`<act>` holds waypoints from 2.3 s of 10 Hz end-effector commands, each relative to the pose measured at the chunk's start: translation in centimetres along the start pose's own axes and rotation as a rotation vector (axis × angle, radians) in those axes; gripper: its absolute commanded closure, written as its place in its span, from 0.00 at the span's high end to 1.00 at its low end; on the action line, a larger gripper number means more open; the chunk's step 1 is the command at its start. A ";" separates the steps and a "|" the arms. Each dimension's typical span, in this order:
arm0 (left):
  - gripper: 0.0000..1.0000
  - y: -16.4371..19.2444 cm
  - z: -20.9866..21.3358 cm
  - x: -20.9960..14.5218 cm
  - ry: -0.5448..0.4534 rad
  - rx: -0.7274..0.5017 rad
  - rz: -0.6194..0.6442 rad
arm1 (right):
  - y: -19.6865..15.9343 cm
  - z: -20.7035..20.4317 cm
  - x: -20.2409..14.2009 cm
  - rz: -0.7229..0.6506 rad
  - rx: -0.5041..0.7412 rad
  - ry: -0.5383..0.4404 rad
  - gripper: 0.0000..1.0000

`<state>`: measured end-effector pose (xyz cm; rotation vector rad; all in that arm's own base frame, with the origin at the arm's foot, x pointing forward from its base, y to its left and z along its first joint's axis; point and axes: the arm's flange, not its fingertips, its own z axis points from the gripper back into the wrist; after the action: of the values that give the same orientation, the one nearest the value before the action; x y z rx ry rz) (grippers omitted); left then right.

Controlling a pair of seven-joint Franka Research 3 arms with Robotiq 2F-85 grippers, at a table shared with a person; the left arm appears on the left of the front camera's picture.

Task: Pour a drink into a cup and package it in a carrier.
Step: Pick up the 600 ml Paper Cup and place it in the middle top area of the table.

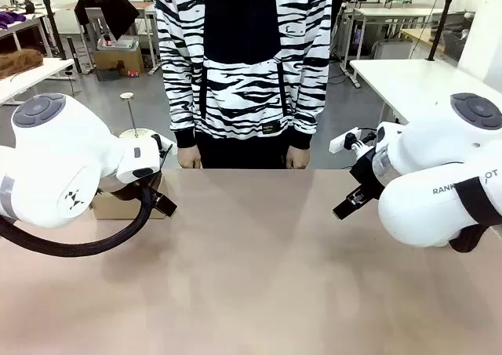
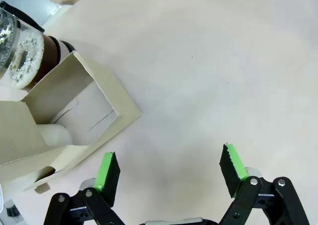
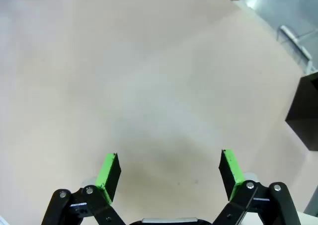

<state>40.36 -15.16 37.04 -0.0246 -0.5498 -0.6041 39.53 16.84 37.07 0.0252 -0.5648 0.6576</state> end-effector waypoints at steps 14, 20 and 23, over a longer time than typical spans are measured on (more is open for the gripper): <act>1.00 0.0 0.0 0.0 0.000 0.000 0.000 | -9.2 8.8 7.4 0.035 0.149 -0.008 1.00; 1.00 0.0 0.0 0.0 0.000 0.000 0.000 | -27.4 11.1 -0.9 0.222 0.594 -0.213 1.00; 1.00 0.0 0.0 0.0 0.000 0.000 0.000 | -26.7 12.1 -3.0 0.210 0.558 -0.248 1.00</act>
<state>40.38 -15.16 37.02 -0.0239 -0.5495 -0.6035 48.32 -9.67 47.61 0.5954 -0.5992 1.0144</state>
